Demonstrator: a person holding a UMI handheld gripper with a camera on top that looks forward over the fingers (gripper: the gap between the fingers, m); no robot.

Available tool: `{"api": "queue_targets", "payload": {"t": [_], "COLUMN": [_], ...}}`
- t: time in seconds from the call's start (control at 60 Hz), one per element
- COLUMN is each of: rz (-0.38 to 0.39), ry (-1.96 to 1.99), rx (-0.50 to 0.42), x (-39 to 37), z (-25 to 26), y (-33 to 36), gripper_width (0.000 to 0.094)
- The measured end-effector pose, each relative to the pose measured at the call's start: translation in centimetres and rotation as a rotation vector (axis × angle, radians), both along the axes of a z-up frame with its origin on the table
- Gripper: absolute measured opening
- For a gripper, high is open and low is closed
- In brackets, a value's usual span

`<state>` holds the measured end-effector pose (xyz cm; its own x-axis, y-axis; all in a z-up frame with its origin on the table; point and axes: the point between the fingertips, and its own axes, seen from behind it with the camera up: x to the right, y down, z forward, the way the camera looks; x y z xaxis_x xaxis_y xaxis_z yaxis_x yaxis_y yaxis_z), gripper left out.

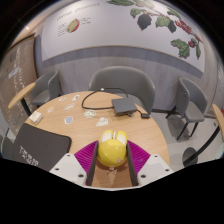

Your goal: Arrange mouse

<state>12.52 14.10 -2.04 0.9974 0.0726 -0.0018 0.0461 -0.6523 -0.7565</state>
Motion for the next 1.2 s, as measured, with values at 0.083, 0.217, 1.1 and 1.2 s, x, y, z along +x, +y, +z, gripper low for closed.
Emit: {"api": "queue_targets", "payload": {"t": [0.083, 0.217, 1.1, 1.2], "rz": [-0.029, -0.101, 0.166, 0.181], "ry": [0.013, -0.048, 0.064, 0.088], "rx": [0.017, 0.089, 0.041, 0.062], "x": [0.3, 1.3, -24.1, -21.8], "z": [0.1, 2.2, 2.4, 3.9], "y": [0.2, -1.1, -14.4, -17.1], "gripper_width": [0.0399, 0.0341, 0.0858, 0.0861]}}
